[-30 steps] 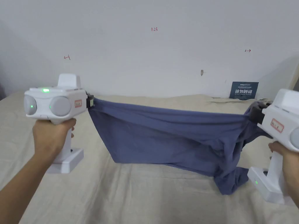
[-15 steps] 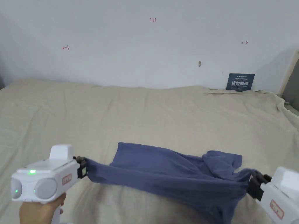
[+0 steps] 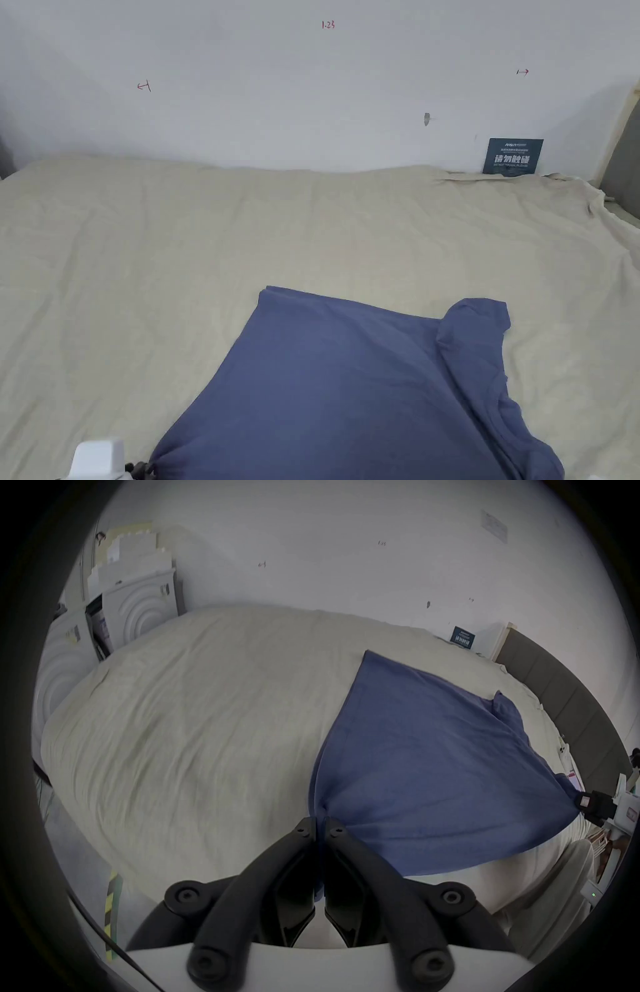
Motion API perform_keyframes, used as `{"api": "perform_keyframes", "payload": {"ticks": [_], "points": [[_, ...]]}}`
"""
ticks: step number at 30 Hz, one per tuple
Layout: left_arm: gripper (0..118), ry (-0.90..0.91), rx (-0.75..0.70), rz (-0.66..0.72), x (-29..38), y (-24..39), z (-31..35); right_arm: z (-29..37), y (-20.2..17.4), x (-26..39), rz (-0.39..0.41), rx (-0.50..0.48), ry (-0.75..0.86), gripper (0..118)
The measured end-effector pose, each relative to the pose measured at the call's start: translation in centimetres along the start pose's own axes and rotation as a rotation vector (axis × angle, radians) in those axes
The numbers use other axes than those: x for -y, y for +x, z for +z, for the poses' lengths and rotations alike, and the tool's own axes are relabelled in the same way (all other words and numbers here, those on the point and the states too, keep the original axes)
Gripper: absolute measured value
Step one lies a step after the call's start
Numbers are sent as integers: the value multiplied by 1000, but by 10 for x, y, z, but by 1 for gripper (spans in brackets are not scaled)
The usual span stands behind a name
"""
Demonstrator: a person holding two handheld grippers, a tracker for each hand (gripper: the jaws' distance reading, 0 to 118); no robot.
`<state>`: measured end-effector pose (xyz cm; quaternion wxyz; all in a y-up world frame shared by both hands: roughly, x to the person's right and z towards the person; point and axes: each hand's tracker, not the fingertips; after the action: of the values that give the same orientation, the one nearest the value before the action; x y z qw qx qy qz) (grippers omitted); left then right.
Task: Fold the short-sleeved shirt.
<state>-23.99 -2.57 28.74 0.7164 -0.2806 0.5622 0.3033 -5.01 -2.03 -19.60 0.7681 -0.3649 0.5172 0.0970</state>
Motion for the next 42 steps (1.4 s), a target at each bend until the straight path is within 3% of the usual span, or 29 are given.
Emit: {"api": "perform_keyframes", "payload": {"ticks": [10, 17, 20, 21, 23, 24, 25, 27, 35, 42], "points": [[0, -125, -49, 15, 22, 8, -16, -22, 10, 20, -62, 41, -163, 2], [2, -181, -79, 35, 26, 14, -33, -49, 14, 21, -52, 74, -257, 3], [28, -189, -80, 27, 20, 19, -27, -39, 1, 15, -31, 73, -260, 9], [52, -191, -77, 31, 21, 14, -27, -35, -2, 11, -9, 71, -250, 21], [66, -188, -60, 35, 15, 17, -21, -29, -6, 3, 34, 67, -215, 33], [78, -177, -52, 36, 11, 21, -18, -25, -8, -1, 57, 63, -189, 44], [94, -164, -49, 34, 7, 20, -16, -22, -10, -6, 71, 57, -168, 63], [110, -113, -22, 16, -5, 27, -7, -9, -17, -19, 104, 54, -114, 93], [110, 117, 17, -31, -63, 59, 33, 39, -39, -77, 143, -15, 107, 96], [105, 229, 17, -80, -118, 93, 34, 59, -52, -116, 200, -12, 265, 95]]}}
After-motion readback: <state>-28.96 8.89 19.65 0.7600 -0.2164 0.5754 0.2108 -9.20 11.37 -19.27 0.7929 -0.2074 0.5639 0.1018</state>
